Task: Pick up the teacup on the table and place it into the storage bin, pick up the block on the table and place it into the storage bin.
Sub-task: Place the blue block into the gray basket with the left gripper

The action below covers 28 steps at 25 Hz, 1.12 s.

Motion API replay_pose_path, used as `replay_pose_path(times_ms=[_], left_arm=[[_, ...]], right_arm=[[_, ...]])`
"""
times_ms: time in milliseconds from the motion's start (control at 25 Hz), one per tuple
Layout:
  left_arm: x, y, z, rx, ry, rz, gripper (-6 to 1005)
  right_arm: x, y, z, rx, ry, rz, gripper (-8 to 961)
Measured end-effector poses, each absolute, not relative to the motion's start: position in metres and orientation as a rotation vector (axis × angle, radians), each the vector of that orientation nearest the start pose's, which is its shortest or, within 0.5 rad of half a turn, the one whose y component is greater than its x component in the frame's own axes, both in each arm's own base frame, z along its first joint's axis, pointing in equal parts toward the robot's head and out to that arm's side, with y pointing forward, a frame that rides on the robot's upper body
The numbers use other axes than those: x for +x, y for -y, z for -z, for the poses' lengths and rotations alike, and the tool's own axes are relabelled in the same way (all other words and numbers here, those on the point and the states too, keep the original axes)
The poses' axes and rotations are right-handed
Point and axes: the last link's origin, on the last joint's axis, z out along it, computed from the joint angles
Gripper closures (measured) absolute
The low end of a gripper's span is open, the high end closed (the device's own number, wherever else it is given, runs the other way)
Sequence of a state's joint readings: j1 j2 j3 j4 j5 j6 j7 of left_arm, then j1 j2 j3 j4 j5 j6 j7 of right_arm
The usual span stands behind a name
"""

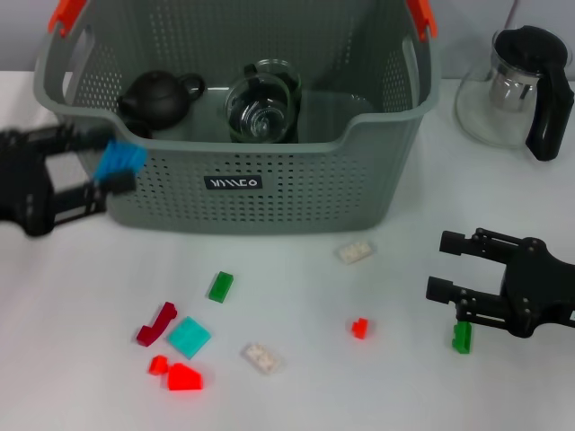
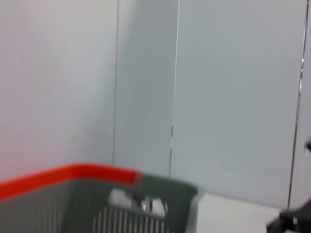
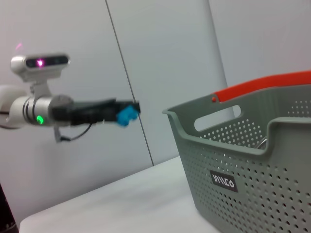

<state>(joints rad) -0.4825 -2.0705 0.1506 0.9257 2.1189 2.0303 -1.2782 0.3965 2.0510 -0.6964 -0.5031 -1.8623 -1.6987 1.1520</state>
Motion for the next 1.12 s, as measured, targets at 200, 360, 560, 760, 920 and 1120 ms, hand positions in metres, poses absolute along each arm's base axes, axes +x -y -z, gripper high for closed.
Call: replay_pose_path(times_ms=[200, 360, 560, 760, 920, 1120], left_arm=[[-0.242, -0.320, -0.109, -2.591, 0.313, 0.930, 439], [-0.215, -0.359, -0.100, -2.624, 0.346, 0.839, 440], [-0.192, -0.397, -0.078, -2.604, 0.423, 0.671, 441], [-0.181, -0.417, -0.052, -2.605, 0.454, 0.481, 443], [-0.180, -0.421, -0.032, -2.616, 0.441, 0.380, 444], [-0.177, -0.420, -0.018, -2.630, 0.396, 0.325, 443]], right_arm=[[0.290, -0.274, 0.004, -2.685, -0.576, -0.941, 194], [0.290, -0.274, 0.004, -2.689, -0.575, -0.938, 194], [0.290, -0.273, 0.004, -2.689, -0.574, -0.937, 194], [0.290, -0.273, 0.005, -2.688, -0.577, -0.938, 194], [0.290, -0.273, 0.005, -2.688, -0.577, -0.939, 194], [0.291, -0.273, 0.004, -2.688, -0.577, -0.938, 194]])
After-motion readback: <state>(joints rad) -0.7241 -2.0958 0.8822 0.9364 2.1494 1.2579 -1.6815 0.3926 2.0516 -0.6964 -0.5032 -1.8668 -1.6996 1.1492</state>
